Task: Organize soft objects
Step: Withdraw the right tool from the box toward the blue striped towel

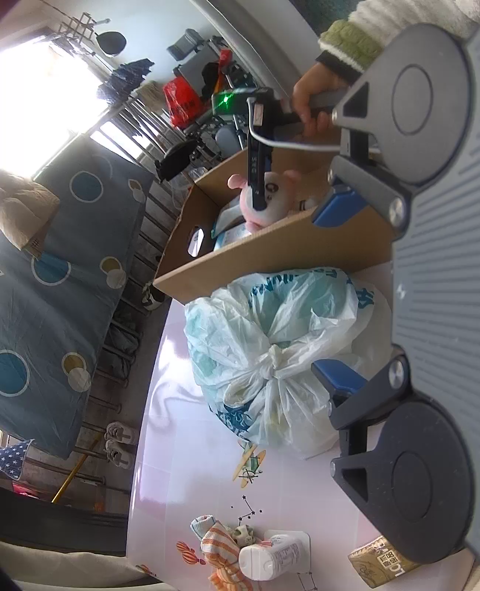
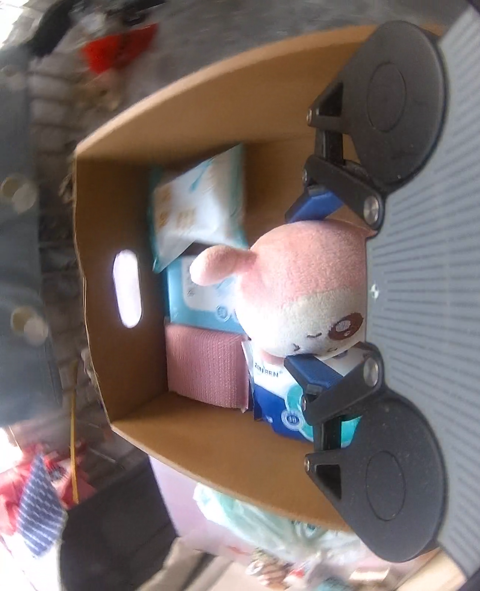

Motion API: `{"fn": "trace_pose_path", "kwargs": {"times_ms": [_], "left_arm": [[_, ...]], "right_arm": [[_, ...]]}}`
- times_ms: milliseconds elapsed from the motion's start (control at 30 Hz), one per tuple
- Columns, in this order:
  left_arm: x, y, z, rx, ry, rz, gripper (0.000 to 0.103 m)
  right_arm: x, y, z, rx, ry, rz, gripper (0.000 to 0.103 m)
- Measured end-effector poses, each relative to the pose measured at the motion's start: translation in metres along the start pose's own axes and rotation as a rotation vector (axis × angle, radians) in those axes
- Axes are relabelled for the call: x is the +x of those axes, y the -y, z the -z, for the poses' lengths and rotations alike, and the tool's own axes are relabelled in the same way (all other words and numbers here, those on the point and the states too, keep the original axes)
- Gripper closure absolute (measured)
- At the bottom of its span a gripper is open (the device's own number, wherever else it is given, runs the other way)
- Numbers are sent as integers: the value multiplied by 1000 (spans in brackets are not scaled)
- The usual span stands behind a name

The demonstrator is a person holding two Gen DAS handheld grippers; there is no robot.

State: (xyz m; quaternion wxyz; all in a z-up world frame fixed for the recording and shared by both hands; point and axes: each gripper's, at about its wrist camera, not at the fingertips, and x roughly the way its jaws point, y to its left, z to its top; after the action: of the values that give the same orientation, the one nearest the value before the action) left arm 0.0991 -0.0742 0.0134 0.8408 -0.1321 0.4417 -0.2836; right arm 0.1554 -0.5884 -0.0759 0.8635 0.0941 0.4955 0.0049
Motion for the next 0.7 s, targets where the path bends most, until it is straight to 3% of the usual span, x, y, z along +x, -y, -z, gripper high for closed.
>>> {"fn": "trace_pose_path", "kwargs": {"times_ms": [167,433,700], "left_arm": [[2,-1,3,13,-3,-26,23],[-6,-7,17,57,22,-119,23],[-24,-13,48,143,53,-288,23]], "right_arm": [[14,17,-2,80,-47,-7,21],[-20,45,4,325,59,-46,18],[-70,26,15,339,171,-140,18]]}}
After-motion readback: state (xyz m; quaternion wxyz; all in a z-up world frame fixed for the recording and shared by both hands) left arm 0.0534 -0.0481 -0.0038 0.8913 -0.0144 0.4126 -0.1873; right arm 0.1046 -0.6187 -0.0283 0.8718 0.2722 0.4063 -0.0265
